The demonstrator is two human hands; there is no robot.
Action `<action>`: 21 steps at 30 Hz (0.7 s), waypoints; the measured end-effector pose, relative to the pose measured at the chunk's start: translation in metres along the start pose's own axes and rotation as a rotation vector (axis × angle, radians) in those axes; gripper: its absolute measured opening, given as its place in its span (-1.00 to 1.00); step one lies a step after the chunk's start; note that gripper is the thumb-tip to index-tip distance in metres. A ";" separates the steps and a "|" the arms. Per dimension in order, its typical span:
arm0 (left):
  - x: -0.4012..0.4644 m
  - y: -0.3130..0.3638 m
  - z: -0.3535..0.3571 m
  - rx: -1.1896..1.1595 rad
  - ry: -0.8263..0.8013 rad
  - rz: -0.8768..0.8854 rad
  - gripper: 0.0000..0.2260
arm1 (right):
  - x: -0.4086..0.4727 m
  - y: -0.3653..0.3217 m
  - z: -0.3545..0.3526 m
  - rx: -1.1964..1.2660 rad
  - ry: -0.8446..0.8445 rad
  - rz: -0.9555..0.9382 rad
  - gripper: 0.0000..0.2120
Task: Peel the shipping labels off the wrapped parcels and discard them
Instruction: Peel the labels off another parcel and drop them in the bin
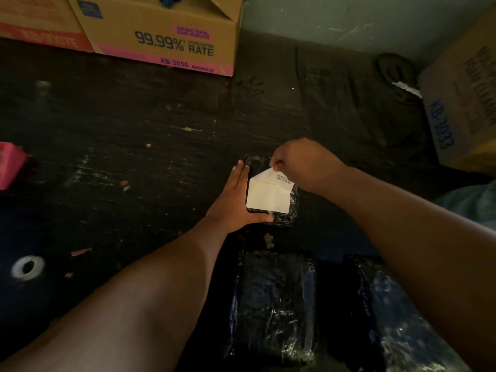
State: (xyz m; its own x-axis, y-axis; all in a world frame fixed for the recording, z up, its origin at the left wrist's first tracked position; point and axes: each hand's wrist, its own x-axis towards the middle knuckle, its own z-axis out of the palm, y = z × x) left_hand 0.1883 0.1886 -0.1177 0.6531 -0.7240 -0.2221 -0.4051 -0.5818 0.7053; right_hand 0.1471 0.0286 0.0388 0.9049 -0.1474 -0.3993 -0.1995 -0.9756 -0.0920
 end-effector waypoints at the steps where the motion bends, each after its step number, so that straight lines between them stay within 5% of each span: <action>1: 0.001 0.000 0.000 -0.002 0.002 -0.006 0.27 | -0.003 0.000 0.002 -0.010 0.016 -0.012 -0.77; 21: 0.004 0.007 0.006 0.048 0.035 -0.082 0.29 | -0.067 -0.001 -0.015 0.054 0.080 -0.008 -0.80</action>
State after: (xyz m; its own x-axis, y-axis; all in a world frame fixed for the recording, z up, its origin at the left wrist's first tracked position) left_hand 0.1841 0.1792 -0.1175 0.7066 -0.6607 -0.2536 -0.3790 -0.6559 0.6528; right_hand 0.0924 0.0370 0.0797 0.9334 -0.1542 -0.3239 -0.2101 -0.9669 -0.1451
